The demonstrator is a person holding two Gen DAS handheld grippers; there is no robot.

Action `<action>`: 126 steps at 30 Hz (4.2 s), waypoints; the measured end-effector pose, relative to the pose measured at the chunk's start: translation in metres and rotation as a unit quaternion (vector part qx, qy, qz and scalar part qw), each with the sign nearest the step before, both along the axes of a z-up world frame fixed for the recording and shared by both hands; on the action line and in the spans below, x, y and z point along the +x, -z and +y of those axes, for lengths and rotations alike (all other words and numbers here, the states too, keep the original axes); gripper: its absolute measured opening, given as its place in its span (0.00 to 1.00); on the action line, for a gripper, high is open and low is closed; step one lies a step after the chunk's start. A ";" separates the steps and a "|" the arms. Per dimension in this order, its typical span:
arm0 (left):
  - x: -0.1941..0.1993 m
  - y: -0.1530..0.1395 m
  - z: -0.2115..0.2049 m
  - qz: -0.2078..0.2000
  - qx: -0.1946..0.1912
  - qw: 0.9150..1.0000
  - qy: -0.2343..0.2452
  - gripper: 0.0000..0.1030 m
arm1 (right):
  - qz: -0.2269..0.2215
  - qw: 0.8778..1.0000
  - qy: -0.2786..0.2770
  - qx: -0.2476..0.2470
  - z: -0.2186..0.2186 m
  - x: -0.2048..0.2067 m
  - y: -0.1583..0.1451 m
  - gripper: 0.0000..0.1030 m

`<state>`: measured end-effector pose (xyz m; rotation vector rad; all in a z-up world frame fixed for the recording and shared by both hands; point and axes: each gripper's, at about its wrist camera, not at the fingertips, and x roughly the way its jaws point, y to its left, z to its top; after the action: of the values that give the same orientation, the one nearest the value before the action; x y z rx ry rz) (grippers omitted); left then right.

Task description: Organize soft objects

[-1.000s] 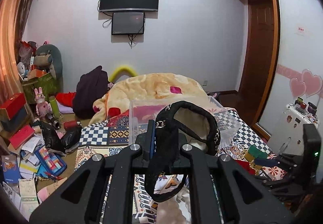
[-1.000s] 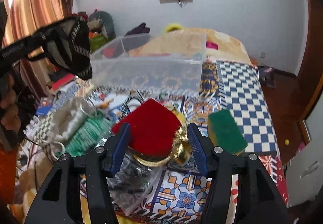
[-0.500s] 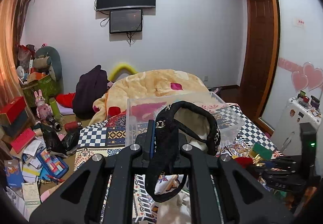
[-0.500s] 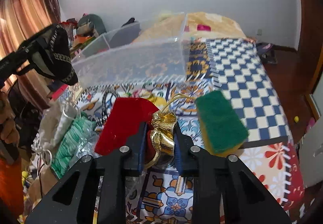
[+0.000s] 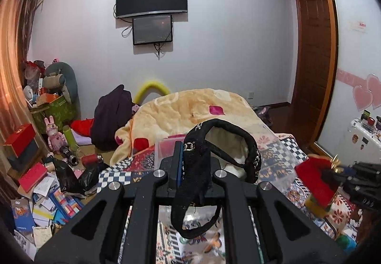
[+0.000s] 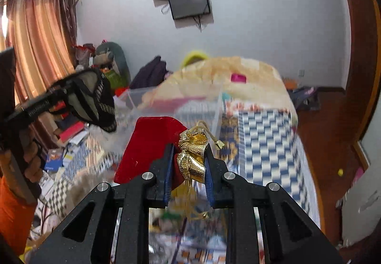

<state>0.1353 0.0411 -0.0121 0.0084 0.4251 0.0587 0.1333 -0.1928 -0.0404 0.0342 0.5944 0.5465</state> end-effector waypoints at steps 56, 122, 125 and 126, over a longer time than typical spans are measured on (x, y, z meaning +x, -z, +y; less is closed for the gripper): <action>-0.001 0.018 0.002 0.061 -0.030 0.997 0.029 0.93 | -0.012 0.997 -0.036 -0.070 0.043 0.030 -0.022 0.76; -0.120 0.116 0.015 0.101 -0.109 0.989 0.009 0.14 | 0.054 0.995 -0.081 -0.035 0.032 -0.088 0.060 0.27; -0.120 0.101 0.015 0.086 -0.101 0.991 0.011 0.14 | 0.038 0.996 -0.071 -0.036 0.030 -0.085 0.047 0.27; -0.118 0.097 0.016 0.083 -0.101 0.991 0.012 0.14 | 0.029 0.997 -0.068 -0.038 0.029 -0.083 0.041 0.27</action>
<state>0.0169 0.0567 -0.1095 -0.1816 0.5957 -0.0097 0.0500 -0.1634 -0.0817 -0.0633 0.6782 0.6552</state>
